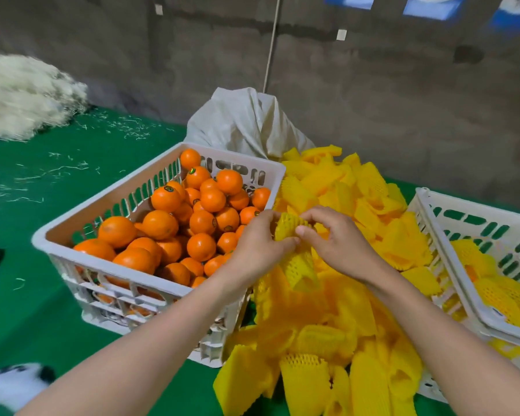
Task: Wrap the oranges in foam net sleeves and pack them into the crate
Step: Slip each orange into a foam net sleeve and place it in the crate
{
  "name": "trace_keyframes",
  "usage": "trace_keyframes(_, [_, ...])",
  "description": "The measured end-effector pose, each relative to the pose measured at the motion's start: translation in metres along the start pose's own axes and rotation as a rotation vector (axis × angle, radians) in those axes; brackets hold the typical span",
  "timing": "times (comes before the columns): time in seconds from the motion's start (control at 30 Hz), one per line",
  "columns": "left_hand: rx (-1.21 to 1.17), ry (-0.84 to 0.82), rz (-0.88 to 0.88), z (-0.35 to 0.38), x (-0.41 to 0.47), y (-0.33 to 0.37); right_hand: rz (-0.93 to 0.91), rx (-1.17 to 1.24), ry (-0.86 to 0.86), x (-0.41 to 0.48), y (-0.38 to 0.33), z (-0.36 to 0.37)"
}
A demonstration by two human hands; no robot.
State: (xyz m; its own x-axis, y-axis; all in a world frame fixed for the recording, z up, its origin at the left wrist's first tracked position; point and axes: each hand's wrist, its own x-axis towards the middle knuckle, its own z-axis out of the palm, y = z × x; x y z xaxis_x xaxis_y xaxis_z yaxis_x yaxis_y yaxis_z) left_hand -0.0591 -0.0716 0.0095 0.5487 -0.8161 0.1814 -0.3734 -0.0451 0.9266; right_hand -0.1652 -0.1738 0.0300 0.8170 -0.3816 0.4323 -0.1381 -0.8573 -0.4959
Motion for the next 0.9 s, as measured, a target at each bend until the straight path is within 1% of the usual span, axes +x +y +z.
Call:
trace_keyframes(0.07, [-0.172, -0.149, -0.044, -0.021, 0.008, -0.003, -0.013, 0.074, 0.034, 0.011, -0.003, 0.005])
trace_keyframes(0.1, [-0.276, -0.192, -0.064, -0.034, 0.015, -0.005, -0.027, 0.097, 0.048, 0.016, -0.004, 0.007])
trace_keyframes(0.13, [-0.312, -0.165, -0.07, -0.046, 0.024, -0.01, -0.036, 0.113, 0.051, 0.02, -0.005, 0.01])
trace_keyframes(0.17, [-0.235, -0.085, -0.069, -0.062, 0.036, -0.019, -0.04, 0.125, 0.046, 0.024, -0.005, 0.012])
trace_keyframes(0.2, [-0.039, 0.006, -0.075, -0.079, 0.05, -0.032, -0.04, 0.131, 0.036, 0.026, -0.005, 0.014])
trace_keyframes(0.23, [0.247, 0.066, -0.113, -0.096, 0.062, -0.047, -0.039, 0.137, 0.024, 0.029, -0.004, 0.016])
trace_keyframes(0.27, [0.56, 0.063, -0.189, -0.111, 0.071, -0.064, -0.032, 0.144, 0.011, 0.03, -0.005, 0.018])
trace_keyframes(0.3, [0.817, 0.013, -0.291, -0.125, 0.077, -0.08, -0.019, 0.158, -0.003, 0.032, -0.005, 0.02])
trace_keyframes(0.33, [0.988, -0.061, -0.397, -0.136, 0.08, -0.095, -0.002, 0.174, -0.017, 0.034, -0.006, 0.022])
trace_keyframes(0.37, [1.082, -0.133, -0.481, -0.144, 0.081, -0.109, 0.013, 0.195, -0.028, 0.035, -0.006, 0.023])
trace_keyframes(0.4, [1.116, -0.187, -0.518, -0.149, 0.082, -0.121, 0.024, 0.213, -0.035, 0.036, -0.007, 0.023])
trace_keyframes(0.43, [1.129, -0.219, -0.517, -0.153, 0.082, -0.13, 0.028, 0.229, -0.041, 0.038, -0.007, 0.024])
trace_keyframes(0.57, [1.17, -0.156, -0.372, -0.16, 0.086, -0.144, 0.047, 0.287, -0.081, 0.04, -0.006, 0.026])
trace_keyframes(0.67, [1.077, -0.166, -0.299, -0.153, 0.084, -0.132, 0.075, 0.33, -0.091, 0.039, -0.007, 0.025])
trace_keyframes(0.73, [0.923, -0.155, -0.225, -0.143, 0.083, -0.118, 0.088, 0.352, -0.092, 0.039, -0.008, 0.023])
trace_keyframes(0.77, [0.781, -0.141, -0.198, -0.136, 0.082, -0.11, 0.097, 0.365, -0.088, 0.038, -0.008, 0.022])
trace_keyframes(0.83, [0.39, -0.13, -0.167, -0.12, 0.077, -0.091, 0.12, 0.387, -0.07, 0.037, -0.011, 0.02])
trace_keyframes(0.9, [-0.015, -0.18, -0.165, -0.102, 0.068, -0.069, 0.149, 0.416, -0.061, 0.036, -0.014, 0.018])
